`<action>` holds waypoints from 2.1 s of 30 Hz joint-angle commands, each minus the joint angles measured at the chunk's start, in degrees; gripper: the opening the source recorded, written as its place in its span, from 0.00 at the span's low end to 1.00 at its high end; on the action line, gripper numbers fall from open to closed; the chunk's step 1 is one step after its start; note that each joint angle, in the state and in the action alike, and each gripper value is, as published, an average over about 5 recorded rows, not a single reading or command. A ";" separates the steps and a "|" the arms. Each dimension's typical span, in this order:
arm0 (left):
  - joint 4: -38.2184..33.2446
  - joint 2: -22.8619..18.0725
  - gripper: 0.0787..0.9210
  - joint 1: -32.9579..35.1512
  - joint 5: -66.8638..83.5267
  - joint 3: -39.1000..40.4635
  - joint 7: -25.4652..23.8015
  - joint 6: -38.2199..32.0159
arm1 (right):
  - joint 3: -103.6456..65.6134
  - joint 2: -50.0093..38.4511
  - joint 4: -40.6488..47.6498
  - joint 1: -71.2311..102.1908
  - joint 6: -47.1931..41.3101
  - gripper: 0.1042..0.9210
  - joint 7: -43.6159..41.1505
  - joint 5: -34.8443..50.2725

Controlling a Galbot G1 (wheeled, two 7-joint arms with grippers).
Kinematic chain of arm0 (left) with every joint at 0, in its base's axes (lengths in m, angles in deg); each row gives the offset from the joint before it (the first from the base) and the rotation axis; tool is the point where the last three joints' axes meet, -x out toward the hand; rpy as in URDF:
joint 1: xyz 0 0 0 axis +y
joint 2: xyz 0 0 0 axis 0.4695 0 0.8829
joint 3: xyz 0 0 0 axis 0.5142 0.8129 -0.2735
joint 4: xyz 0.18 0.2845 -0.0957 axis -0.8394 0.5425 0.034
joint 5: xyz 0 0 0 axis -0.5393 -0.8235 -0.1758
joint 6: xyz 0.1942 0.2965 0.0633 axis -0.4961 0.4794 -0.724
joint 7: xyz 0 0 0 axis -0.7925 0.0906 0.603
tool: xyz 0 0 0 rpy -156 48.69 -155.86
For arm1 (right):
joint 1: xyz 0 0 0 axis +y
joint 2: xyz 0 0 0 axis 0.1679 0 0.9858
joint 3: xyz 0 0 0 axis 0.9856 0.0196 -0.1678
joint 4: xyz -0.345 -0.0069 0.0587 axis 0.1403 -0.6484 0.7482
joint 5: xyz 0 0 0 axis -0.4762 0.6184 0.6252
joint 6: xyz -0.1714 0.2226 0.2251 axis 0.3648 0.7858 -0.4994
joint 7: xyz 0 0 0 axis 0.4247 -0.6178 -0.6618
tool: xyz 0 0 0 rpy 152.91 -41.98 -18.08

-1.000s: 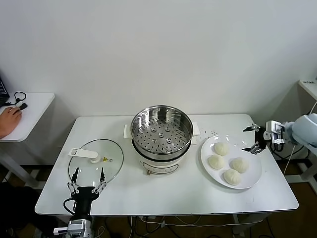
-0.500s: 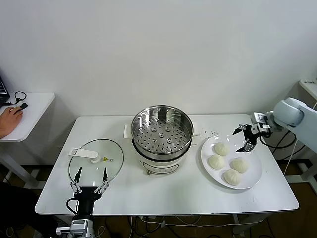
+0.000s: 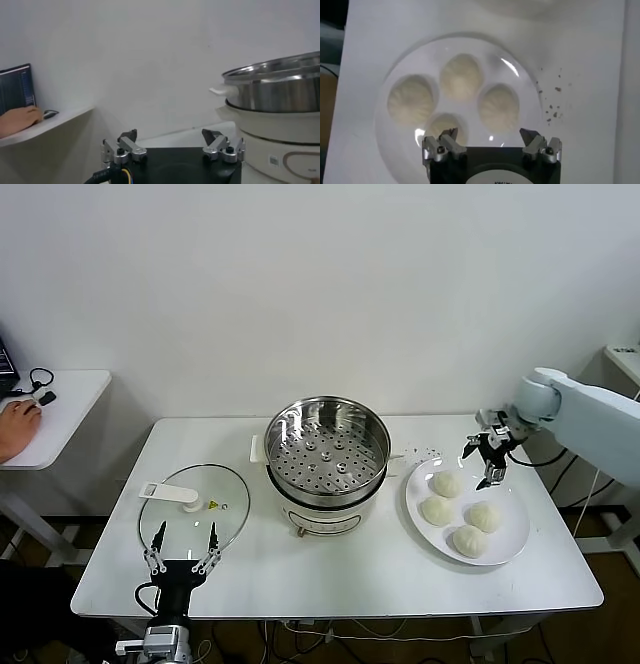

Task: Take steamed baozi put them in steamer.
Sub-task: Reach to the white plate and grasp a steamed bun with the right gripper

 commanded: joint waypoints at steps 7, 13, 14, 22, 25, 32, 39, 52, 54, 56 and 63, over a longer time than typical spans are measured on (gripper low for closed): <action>-0.18 -0.04 0.88 0.16 -0.33 -0.65 -0.64 0.40 | -6.59 5.83 7.40 7.63 -0.28 0.88 -0.60 -1.95; -0.10 0.01 0.88 0.26 -0.34 -1.17 -0.72 0.38 | -8.53 7.14 9.60 9.95 -0.11 0.88 -0.56 -3.24; -0.06 0.02 0.88 0.26 -0.33 -1.24 -0.72 0.36 | -8.83 7.36 10.10 10.13 -0.04 0.88 -0.51 -3.55; 0.27 0.00 0.88 0.10 -0.39 -1.41 -0.73 0.21 | -10.61 9.47 14.27 10.47 0.66 0.88 0.00 -5.05; 0.34 0.00 0.88 0.03 -0.39 -1.58 -0.76 0.18 | -11.08 10.06 15.38 10.44 0.88 0.88 0.14 -5.15; 0.35 -0.01 0.88 0.01 -0.36 -1.91 -0.86 0.18 | -11.05 10.03 15.20 11.14 0.86 0.88 0.09 -5.63; 0.54 -0.08 0.88 -0.04 -0.68 -1.85 -0.87 0.16 | -11.70 10.28 15.85 11.56 0.96 0.88 0.27 -5.73; 0.69 0.07 0.88 -0.09 -1.16 -2.03 -0.77 -0.09 | -12.66 11.29 17.45 11.97 1.42 0.88 0.26 -6.62; 0.71 0.10 0.88 -0.13 -1.17 -1.95 -0.77 -0.07 | -12.68 11.40 17.46 11.97 1.42 0.85 0.20 -6.58; 0.74 0.13 0.88 -0.13 -1.21 -1.87 -0.77 -0.07 | -12.70 11.51 17.49 11.95 1.41 0.79 0.19 -6.58; 0.58 0.26 0.88 0.01 -1.29 -1.90 -0.74 -0.14 | -12.35 11.23 16.53 11.53 1.43 0.59 0.20 -6.59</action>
